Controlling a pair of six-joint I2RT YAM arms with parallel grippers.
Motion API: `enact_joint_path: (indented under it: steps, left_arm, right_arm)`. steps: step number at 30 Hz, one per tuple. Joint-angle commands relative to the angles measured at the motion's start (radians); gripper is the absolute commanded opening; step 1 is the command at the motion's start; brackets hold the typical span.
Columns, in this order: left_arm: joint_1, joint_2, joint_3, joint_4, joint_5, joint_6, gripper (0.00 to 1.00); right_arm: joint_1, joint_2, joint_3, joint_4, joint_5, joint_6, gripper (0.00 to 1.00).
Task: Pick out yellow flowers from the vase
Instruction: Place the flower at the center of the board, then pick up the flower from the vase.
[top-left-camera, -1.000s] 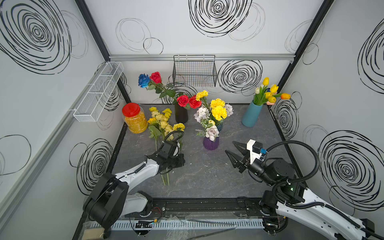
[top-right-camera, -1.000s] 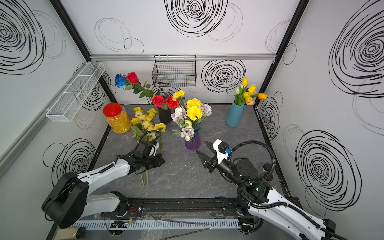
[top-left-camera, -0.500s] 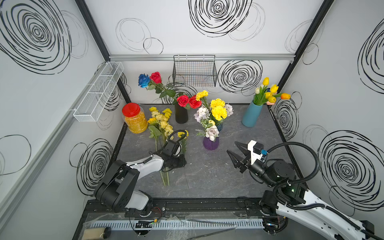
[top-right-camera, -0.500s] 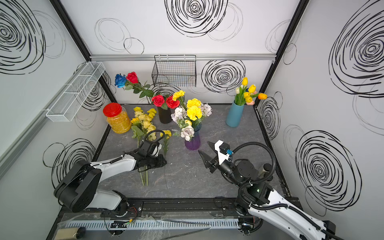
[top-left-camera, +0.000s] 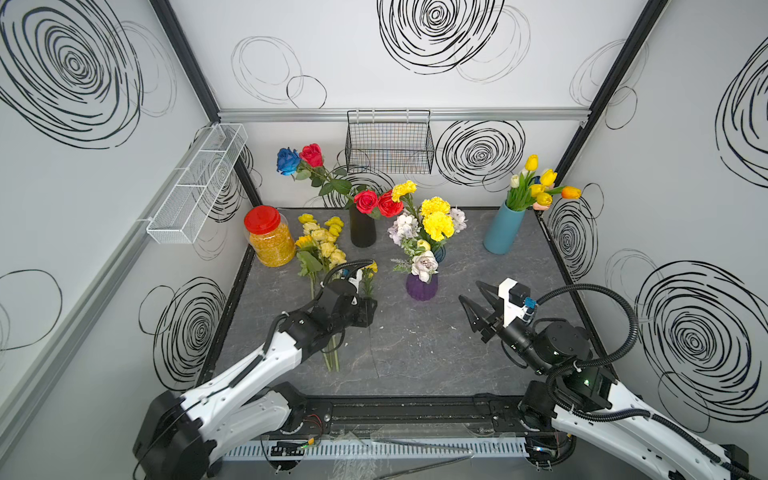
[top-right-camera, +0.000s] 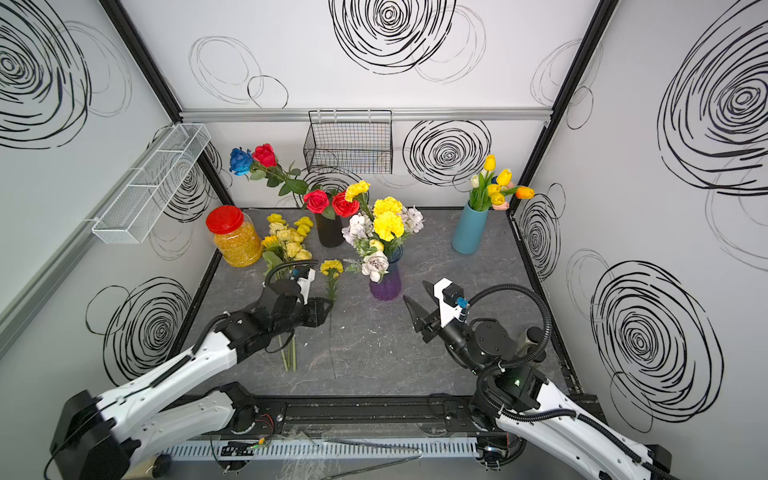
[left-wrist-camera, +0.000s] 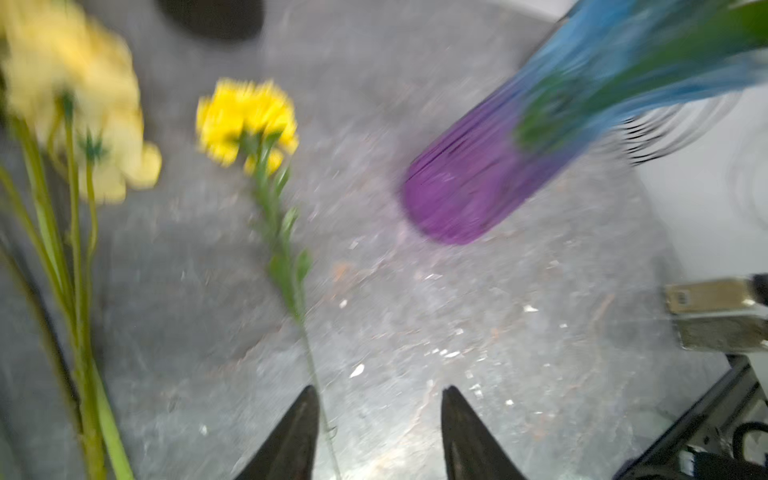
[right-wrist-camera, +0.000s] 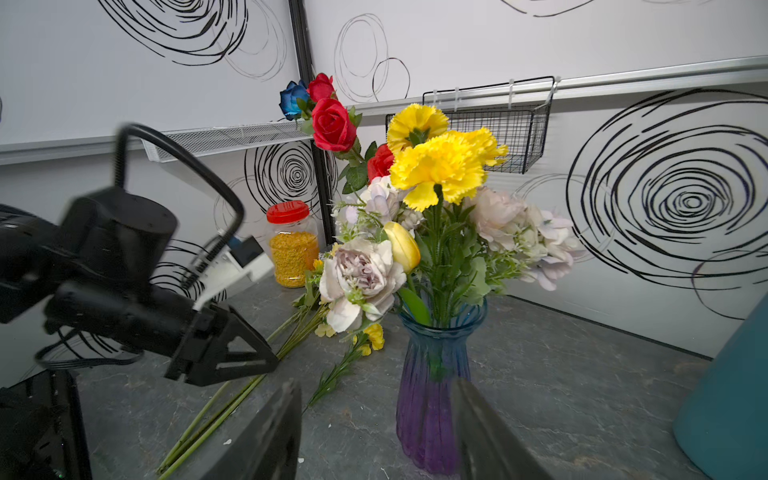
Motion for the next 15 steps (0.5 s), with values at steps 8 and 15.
enact_joint_path:
  steps: [8, 15]
  left_arm:
    - [-0.379, 0.151, 0.338, 0.208, -0.152, 0.256, 0.52]
    - [-0.482, 0.421, 0.526, 0.269, -0.196, 0.233, 0.52]
  right_arm:
    - [-0.03, -0.026, 0.017, 0.007, 0.035, -0.035, 0.59]
    - [-0.033, -0.109, -0.01, -0.007, 0.06, -0.032, 0.58]
